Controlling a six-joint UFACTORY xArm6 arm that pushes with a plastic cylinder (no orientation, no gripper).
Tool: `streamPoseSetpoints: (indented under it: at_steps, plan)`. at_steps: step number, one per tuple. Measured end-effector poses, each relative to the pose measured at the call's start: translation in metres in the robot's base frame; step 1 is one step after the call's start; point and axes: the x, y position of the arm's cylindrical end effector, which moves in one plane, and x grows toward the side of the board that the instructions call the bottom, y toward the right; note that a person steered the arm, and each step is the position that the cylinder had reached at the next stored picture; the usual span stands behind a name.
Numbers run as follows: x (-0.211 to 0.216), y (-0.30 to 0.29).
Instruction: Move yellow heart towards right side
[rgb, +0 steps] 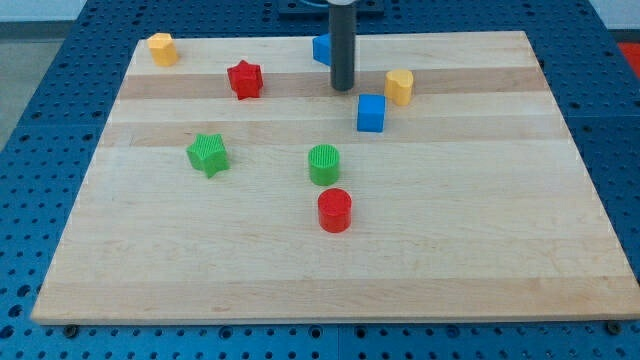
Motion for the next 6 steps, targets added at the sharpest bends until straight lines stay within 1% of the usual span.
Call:
streamPoseSetpoints:
  at_steps: [4, 5, 6]
  plan:
    - [0.000, 0.093]
    - [0.000, 0.092]
    - [0.009, 0.087]
